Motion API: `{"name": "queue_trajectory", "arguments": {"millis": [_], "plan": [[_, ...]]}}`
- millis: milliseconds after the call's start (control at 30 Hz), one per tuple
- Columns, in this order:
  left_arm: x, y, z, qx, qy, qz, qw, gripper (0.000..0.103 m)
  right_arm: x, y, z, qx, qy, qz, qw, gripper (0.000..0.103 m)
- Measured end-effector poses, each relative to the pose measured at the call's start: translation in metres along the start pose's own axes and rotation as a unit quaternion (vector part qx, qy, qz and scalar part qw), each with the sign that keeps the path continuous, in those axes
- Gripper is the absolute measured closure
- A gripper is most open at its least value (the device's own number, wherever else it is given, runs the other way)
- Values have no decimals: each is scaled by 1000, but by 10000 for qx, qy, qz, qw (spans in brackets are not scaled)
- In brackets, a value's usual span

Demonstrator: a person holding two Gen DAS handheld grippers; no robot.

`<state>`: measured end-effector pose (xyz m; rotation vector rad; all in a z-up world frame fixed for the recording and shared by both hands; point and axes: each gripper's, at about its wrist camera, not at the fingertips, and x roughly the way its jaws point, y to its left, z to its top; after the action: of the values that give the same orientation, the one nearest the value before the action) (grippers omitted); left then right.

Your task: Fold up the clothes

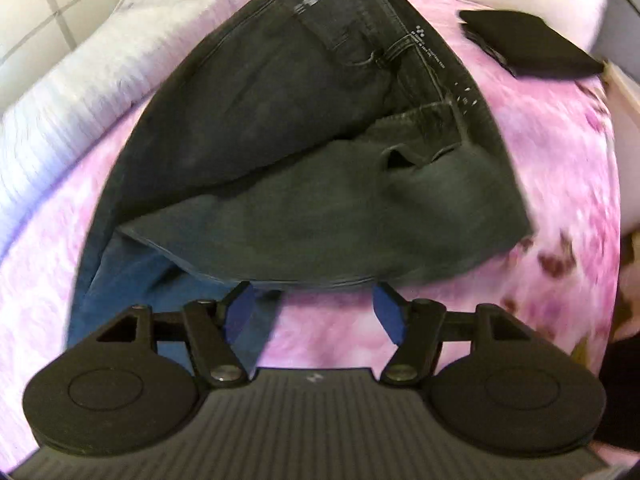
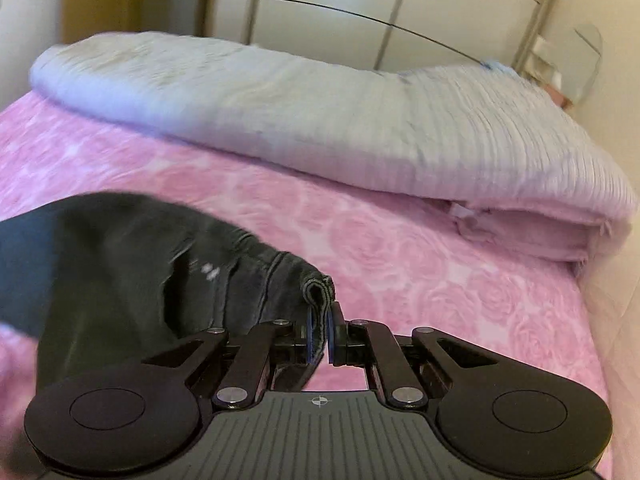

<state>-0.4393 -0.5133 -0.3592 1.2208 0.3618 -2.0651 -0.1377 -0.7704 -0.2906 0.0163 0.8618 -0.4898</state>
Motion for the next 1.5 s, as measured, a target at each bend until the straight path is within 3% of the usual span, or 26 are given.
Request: {"name": "queue_trajectory", "arguments": {"millis": [167,300,367,433,533,700,833,933,967,1033,1133,1200,1267,1300,1333,1400,1433,1500], "plan": [[17,-10,17,-255,233,381,9987,41,55,-63,5,205,147,113,9996,97],[24,-2,18,-255,408,647,9967,41,100,-67,16,-12,182,186,9997,92],[28,1,15,-23,531,773,9956,40,116,-64,19,18,218,152,9996,83],[30,2,6,408,634,922,9929,40,111,-59,22,8,167,-81,9998,67],[35,4,-11,1198,767,1227,9822,37,86,-53,9,86,88,-188,9997,56],[37,27,-54,2243,980,1542,9572,35,26,-13,-53,-178,351,-35,9992,53],[47,59,-81,2592,1039,1686,9453,35,-18,52,-116,-1069,726,294,9912,49],[58,86,-91,2501,1058,1617,9487,52,-34,106,-154,-2031,855,618,9735,42],[63,94,-94,2532,1105,1608,9475,60,-37,123,-166,-2377,886,705,9647,42],[70,104,-96,2694,1118,1585,9433,66,-34,152,-187,-3157,890,676,9423,40],[79,112,-98,2901,1154,1497,9381,79,-12,175,-212,-4063,1054,318,9071,40],[83,115,-98,3025,1191,1434,9348,94,0,173,-220,-4352,1164,135,8927,41],[82,117,-97,3018,1201,1379,9357,100,9,168,-228,-4556,1191,83,8821,41],[78,118,-94,2884,1175,1356,9406,100,9,163,-230,-4601,1152,135,8802,45],[71,118,-91,2737,1129,1342,9457,100,8,158,-230,-4594,1123,243,8808,65],[54,112,-86,2624,994,1261,9515,101,2,149,-225,-4543,1117,381,8830,85],[42,104,-85,2669,952,1165,9519,101,-4,141,-218,-4435,1086,392,8888,92],[18,90,-83,2761,868,970,9523,101,-17,123,-206,-4224,1055,331,8996,95]]}}
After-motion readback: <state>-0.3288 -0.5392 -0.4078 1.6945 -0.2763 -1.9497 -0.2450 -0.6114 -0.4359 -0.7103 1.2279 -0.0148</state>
